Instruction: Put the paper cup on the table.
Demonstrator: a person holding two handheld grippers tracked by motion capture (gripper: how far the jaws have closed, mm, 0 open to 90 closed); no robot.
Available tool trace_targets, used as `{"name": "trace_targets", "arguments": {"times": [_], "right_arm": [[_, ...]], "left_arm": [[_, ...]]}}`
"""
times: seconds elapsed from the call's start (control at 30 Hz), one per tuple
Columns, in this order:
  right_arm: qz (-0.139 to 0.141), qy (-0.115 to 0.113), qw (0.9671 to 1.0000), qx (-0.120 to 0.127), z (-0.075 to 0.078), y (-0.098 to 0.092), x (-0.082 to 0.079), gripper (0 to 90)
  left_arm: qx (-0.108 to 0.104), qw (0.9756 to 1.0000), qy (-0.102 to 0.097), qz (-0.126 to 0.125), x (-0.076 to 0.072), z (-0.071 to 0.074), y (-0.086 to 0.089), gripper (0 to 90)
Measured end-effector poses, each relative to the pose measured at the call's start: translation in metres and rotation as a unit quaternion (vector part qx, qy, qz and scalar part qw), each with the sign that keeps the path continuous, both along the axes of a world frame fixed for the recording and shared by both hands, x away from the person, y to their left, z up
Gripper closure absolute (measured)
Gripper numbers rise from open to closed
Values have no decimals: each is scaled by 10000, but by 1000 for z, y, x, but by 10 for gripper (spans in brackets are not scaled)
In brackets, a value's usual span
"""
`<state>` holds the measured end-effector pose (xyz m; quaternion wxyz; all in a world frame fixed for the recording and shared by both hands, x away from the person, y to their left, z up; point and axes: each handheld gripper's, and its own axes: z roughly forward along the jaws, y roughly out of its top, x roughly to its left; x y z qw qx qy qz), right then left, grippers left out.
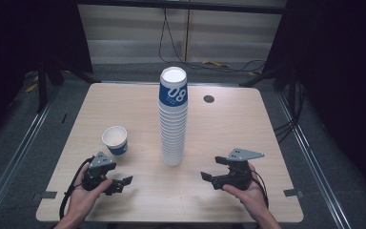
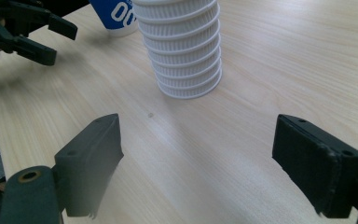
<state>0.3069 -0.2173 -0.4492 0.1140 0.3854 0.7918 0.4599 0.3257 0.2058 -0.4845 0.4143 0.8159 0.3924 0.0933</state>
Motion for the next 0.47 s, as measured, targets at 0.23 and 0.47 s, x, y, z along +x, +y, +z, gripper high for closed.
{"name": "trace_targets", "arguments": {"times": [0.23, 0.47], "right_arm": [[-104, 17, 9999, 11, -5, -2, 0, 155], [-245, 33, 9997, -85, -12, -4, 0, 155]], "left_arm": [[-262, 9990, -368, -53, -17, 2, -11, 159], [-279, 9993, -239, -78, -20, -7, -17, 160]]}}
